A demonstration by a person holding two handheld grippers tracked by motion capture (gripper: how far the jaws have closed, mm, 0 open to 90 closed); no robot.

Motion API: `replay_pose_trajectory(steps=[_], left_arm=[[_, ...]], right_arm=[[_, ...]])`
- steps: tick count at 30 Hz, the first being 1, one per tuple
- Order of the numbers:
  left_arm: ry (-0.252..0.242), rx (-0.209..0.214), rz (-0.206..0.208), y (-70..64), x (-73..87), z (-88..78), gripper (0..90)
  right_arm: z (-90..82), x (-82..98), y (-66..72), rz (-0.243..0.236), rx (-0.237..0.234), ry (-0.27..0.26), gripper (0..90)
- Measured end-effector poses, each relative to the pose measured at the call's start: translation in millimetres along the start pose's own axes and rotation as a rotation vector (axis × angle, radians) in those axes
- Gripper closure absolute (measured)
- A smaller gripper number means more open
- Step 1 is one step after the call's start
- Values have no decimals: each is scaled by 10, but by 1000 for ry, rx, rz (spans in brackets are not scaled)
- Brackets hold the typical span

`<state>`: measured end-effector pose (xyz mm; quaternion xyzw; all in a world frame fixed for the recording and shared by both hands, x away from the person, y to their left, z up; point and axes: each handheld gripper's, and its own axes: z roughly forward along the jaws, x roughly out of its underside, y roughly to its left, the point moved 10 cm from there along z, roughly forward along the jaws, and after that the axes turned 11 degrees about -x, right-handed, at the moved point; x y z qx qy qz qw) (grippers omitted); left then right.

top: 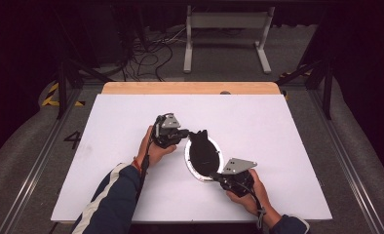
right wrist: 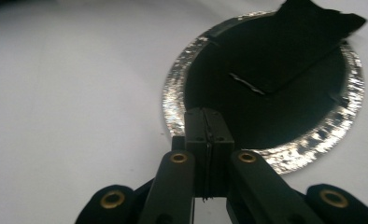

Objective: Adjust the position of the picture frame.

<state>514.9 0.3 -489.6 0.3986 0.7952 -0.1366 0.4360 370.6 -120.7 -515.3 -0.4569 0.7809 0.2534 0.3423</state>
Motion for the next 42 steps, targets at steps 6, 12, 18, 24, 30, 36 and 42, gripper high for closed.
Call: replay_pose_trajectory(steps=[6, 12, 18, 24, 30, 36, 42], left_arm=[[31, -16, -19, 48, -91, 235, 851], [93, -33, -6, 48, -65, 481, 827], [122, -43, -6, 25, -40, 586, 826], [176, -42, 24, 26, -40, 668, 817], [191, -13, 47, 11, -26, 666, 858], [203, 11, 23, 35, 29, 598, 867], [202, 5, 25, 55, 125, 479, 870]], right_arm=[[123, -4, 130, -32, -38, 20, 900], [240, 0, 220, -69, -39, 42, 900], [268, -17, 229, -81, -19, 42, 900], [277, -22, 217, -77, -7, 33, 900], [270, -19, 202, -86, 1, 33, 900], [237, 4, 192, -89, 7, 41, 900], [188, 41, 172, -67, -9, 41, 900]])
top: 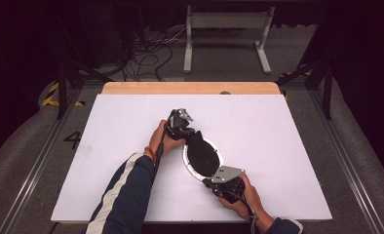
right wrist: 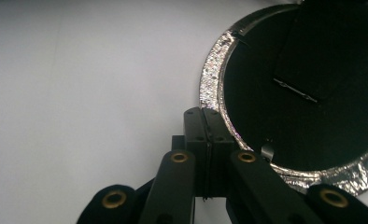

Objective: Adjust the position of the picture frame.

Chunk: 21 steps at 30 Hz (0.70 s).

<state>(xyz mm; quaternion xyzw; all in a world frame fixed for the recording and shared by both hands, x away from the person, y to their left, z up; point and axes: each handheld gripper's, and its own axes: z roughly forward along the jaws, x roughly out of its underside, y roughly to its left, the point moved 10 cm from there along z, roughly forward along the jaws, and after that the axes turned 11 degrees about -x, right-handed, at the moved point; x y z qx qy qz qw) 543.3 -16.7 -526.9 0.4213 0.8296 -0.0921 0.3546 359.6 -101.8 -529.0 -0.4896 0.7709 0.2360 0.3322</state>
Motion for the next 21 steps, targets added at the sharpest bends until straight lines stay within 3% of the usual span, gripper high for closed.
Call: replay_pose_trajectory(steps=[4, 9, 16, 21], left_arm=[[11, -4, 6, 13, 95, -82, 872], [-7, 13, -44, 26, 245, -197, 872], [5, 14, -47, 9, 381, -322, 874], [4, -7, -30, -18, 494, -424, 894]], right_arm=[[-57, 46, -34, 16, -1, 0, 900], [-121, 94, -81, 32, 11, 3, 900], [-189, 148, -154, 58, 26, 2, 900], [-226, 175, -204, 74, 43, 3, 900]])
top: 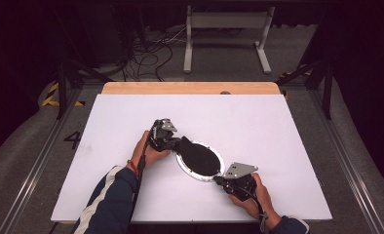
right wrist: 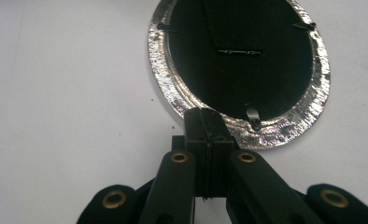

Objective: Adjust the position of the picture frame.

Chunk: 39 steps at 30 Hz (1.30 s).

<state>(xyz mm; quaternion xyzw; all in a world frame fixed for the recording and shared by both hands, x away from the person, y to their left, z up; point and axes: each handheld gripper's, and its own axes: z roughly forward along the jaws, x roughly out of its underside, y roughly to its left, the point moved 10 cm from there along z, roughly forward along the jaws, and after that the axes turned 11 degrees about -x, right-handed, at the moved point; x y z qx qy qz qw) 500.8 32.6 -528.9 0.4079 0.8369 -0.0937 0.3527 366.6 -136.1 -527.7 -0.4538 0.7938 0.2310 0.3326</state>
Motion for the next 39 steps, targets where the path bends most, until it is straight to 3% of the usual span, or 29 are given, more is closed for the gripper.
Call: replay_pose_trajectory(steps=[8, 15, 16, 22, 25, 28, 30, 34, 36, 37, 38, 39], left_arm=[[-5, 20, -26, -37, 150, -125, 896], [-8, 34, -10, -85, 258, -226, 898], [-8, 37, 10, -86, 271, -238, 898], [7, 41, 35, -121, 310, -285, 900], [0, 59, 14, -140, 338, -307, 900], [7, 67, 20, -169, 382, -352, 899], [6, 66, 43, -194, 410, -385, 895], [-3, 82, 38, -226, 464, -432, 887], [-2, 81, 67, -233, 484, -453, 881], [1, 80, 59, -251, 492, -462, 877], [-4, 79, 83, -246, 494, -464, 872], [-3, 80, 71, -267, 502, -472, 870]], right_arm=[[-29, 19, -65, 30, 9, -5, 900], [-57, 36, -142, 63, 27, -17, 900], [-61, 39, -153, 67, 27, -21, 900], [-68, 43, -182, 77, 36, -24, 900], [-72, 44, -199, 79, 50, -24, 900], [-73, 46, -219, 91, 54, -35, 900], [-75, 47, -216, 85, 64, -35, 900], [-83, 54, -202, 76, 78, -35, 900], [-95, 65, -188, 84, 68, -36, 900], [-107, 77, -176, 88, 62, -38, 900], [-117, 87, -167, 91, 61, -38, 900], [-125, 95, -156, 93, 57, -38, 900]])
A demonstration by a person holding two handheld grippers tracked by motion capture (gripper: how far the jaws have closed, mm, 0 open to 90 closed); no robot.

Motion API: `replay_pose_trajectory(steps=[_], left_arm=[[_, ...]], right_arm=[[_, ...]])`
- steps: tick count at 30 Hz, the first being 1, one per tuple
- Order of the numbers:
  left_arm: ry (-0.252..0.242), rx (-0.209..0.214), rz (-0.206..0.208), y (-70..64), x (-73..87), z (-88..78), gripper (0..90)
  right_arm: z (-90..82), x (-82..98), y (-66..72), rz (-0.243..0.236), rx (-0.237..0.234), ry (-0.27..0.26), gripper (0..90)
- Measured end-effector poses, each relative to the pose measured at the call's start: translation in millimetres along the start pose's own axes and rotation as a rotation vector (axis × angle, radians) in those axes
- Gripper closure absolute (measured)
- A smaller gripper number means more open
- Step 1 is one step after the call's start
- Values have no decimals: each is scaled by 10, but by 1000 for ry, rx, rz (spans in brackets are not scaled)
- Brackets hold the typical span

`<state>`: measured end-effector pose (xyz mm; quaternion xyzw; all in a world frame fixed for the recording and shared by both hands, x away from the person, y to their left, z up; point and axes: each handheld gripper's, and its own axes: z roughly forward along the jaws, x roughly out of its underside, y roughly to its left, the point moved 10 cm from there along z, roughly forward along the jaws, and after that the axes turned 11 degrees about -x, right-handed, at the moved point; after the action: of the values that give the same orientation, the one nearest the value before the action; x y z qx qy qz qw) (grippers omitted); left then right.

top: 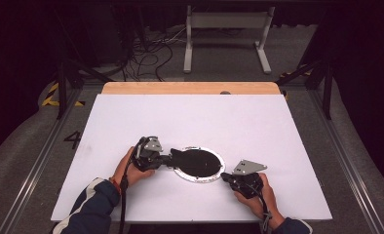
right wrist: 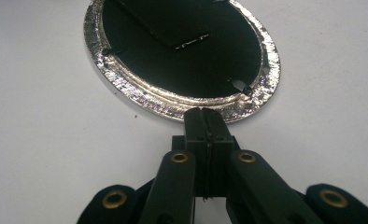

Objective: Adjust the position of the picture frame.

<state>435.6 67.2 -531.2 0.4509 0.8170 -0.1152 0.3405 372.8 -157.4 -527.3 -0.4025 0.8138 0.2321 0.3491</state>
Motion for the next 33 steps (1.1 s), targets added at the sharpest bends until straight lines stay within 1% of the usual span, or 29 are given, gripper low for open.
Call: replay_pose_trajectory(steps=[2, 3, 6, 8, 9, 11, 15, 19, 21, 23, 27, 33], left_arm=[[1, -7, 6, -1, 9, -7, 870], [-6, -10, 12, -12, 15, -11, 871], [-9, -3, 15, -9, 15, -9, 869], [-15, 8, 8, -7, 15, -5, 869], [-18, 13, -5, -14, 15, -4, 869], [-21, 14, 4, -9, 16, -3, 870], [-32, 21, -6, -5, 19, 0, 870], [-33, 26, -17, -10, 17, 3, 871], [-32, 27, -11, -10, 15, 4, 874], [-32, 32, 6, -6, 12, 7, 876], [-38, 41, -4, -10, 8, 12, 879], [-35, 36, -6, -22, 9, 8, 883]], right_arm=[[-8, 7, 15, -3, -7, 6, 900], [-5, 6, 25, -4, -13, 7, 900], [-8, 10, 37, 1, -17, 7, 900], [-11, 14, 43, 1, -17, 7, 900], [-19, 22, 53, 1, -18, 8, 900], [-30, 35, 80, -5, -20, 11, 900], [-23, 29, 86, -12, -24, 15, 900], [-7, 20, 80, -7, -28, 7, 900], [-9, 21, 82, -12, -25, 9, 900], [-6, 19, 84, -18, -25, 10, 900], [-7, 21, 84, -9, -29, 6, 900], [8, 9, 80, 6, -29, 12, 900]])
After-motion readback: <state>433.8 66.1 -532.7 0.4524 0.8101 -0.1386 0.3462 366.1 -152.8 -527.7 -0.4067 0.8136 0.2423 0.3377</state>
